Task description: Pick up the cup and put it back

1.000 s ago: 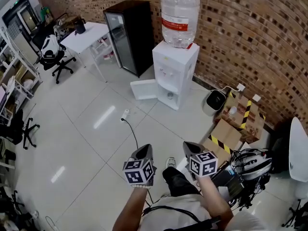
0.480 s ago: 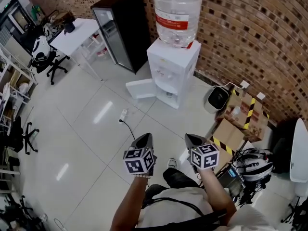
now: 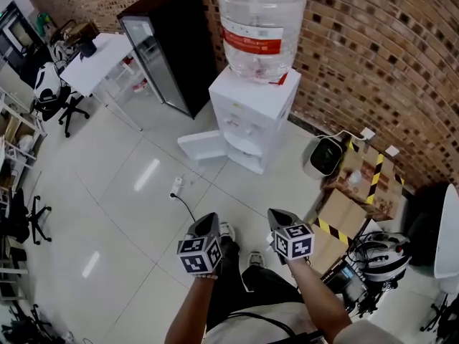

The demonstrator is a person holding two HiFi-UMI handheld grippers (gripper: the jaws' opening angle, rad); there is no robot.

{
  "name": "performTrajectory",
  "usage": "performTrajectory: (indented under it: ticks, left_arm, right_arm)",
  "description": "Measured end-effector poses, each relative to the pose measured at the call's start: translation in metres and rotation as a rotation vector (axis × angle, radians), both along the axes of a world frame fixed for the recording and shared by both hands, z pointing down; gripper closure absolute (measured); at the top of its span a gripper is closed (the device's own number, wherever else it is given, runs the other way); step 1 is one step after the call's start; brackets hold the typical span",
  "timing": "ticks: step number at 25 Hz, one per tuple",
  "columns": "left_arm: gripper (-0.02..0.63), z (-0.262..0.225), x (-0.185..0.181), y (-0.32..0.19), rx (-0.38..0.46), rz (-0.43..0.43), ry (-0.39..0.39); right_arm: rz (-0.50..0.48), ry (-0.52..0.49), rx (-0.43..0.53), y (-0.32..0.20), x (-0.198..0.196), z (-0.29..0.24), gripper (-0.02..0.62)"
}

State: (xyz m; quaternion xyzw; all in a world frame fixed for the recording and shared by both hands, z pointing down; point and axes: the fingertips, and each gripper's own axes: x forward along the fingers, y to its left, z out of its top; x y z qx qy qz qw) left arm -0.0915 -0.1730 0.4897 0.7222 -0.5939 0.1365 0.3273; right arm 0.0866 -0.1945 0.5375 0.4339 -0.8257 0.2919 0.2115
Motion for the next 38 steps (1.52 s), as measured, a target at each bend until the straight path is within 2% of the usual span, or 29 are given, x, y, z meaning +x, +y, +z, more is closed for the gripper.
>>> performTrajectory:
  ticks: [6, 11, 12, 15, 16, 17, 18, 20, 21, 24, 25, 28, 31, 34, 38]
  left_arm:
    - [0.603, 0.079, 0.006, -0.065, -0.001, 0.068, 0.005]
    - [0.604, 0.165, 0.006, -0.133, 0.021, 0.171, -0.027]
    - [0.604, 0.183, 0.005, -0.147, 0.028, 0.199, -0.041]
    - [0.603, 0.239, 0.001, -0.184, 0.045, 0.276, -0.069]
    - [0.604, 0.257, 0.000, -0.194, 0.045, 0.297, -0.064]
    - [0.603, 0.275, -0.002, -0.205, 0.044, 0.315, -0.059]
    - [0.603, 0.291, -0.004, -0.215, 0.042, 0.330, -0.060]
    - [0.604, 0.320, -0.010, -0.237, 0.052, 0.352, -0.078]
    - [0.603, 0.332, -0.012, -0.247, 0.059, 0.363, -0.085]
    - [0.604, 0.367, -0.019, -0.267, 0.060, 0.406, -0.079]
    - [0.603, 0.378, -0.022, -0.271, 0.056, 0.418, -0.085]
    - [0.603, 0.407, -0.029, -0.283, 0.038, 0.427, -0.099]
    - [0.603, 0.423, -0.027, -0.291, 0.020, 0.419, -0.077]
    - [0.603, 0.436, -0.027, -0.299, -0.003, 0.398, -0.069]
    - [0.603, 0.442, -0.030, -0.302, -0.007, 0.372, -0.059]
  right_arm:
    - [0.058, -0.011, 0.003, -0.069, -0.010, 0.086, 0.584]
    - [0.089, 0.030, 0.028, -0.140, -0.023, 0.200, 0.578]
    - [0.096, 0.040, 0.039, -0.155, -0.025, 0.225, 0.541]
    - [0.121, 0.064, 0.055, -0.197, -0.031, 0.300, 0.501]
    - [0.134, 0.068, 0.054, -0.210, -0.032, 0.324, 0.447]
    - [0.148, 0.075, 0.056, -0.223, -0.033, 0.347, 0.442]
    - [0.162, 0.084, 0.061, -0.237, -0.034, 0.368, 0.395]
    - [0.183, 0.102, 0.079, -0.265, -0.039, 0.405, 0.359]
    - [0.190, 0.110, 0.089, -0.279, -0.042, 0.421, 0.314]
    - [0.228, 0.118, 0.108, -0.315, -0.049, 0.469, 0.293]
    - [0.241, 0.110, 0.110, -0.326, -0.052, 0.483, 0.250]
    - [0.277, 0.107, 0.127, -0.356, -0.056, 0.517, 0.221]
    - [0.324, 0.113, 0.132, -0.382, -0.055, 0.543, 0.183]
    - [0.336, 0.148, 0.118, -0.402, -0.059, 0.566, 0.181]
    - [0.368, 0.193, 0.067, -0.422, -0.055, 0.596, 0.146]
